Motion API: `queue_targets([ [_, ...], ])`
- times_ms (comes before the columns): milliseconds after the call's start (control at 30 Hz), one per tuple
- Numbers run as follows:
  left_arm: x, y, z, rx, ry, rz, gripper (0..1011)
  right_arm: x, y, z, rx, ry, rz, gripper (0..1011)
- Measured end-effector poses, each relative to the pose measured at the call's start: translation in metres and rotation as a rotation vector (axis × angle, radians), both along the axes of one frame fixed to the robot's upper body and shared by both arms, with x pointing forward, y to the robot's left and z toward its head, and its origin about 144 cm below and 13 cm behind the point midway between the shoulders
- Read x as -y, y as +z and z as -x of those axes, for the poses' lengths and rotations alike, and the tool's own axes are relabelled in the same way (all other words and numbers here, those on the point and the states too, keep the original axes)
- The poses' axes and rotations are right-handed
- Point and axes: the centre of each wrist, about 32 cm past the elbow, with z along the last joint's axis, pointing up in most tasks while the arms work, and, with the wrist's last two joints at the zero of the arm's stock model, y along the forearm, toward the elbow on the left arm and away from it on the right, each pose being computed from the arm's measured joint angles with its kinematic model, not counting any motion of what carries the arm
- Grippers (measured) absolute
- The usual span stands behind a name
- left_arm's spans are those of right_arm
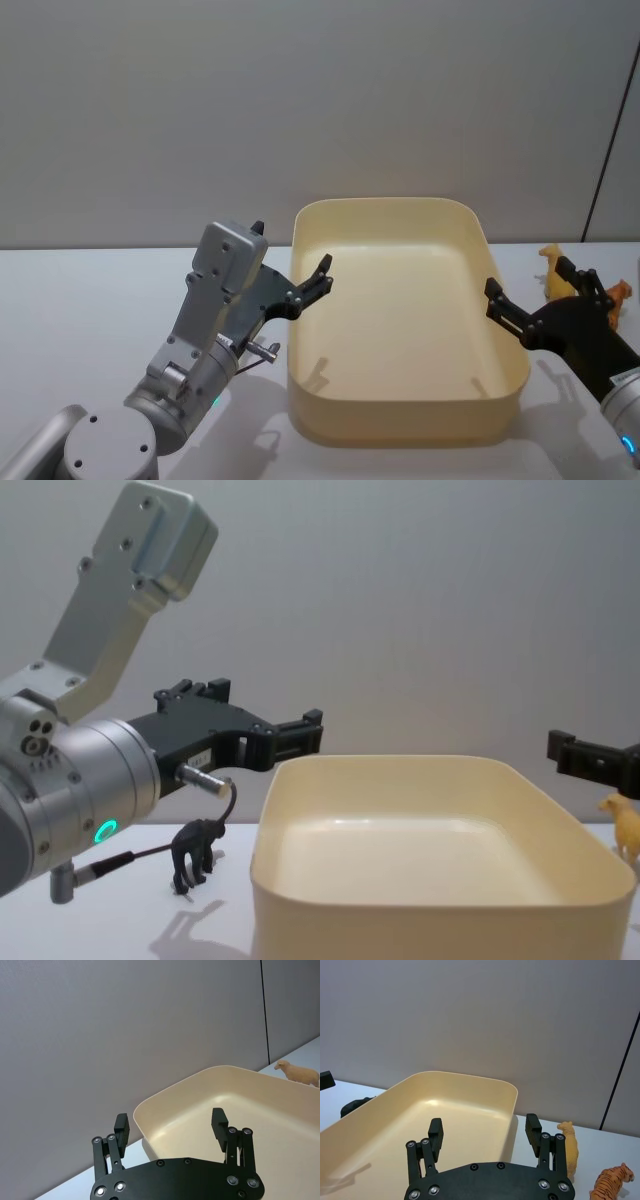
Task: Pick up the toy alternately with two hands and place it into the central storage box.
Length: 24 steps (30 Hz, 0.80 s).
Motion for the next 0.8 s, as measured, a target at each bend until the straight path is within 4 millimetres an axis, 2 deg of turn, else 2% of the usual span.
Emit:
queue_targets([
  [800, 0.0000, 0.0000, 0.0000, 0.000, 0.000, 0.000, 1002, 0.0000, 0.0000, 0.0000, 0.000, 0.000, 0.000, 1001],
])
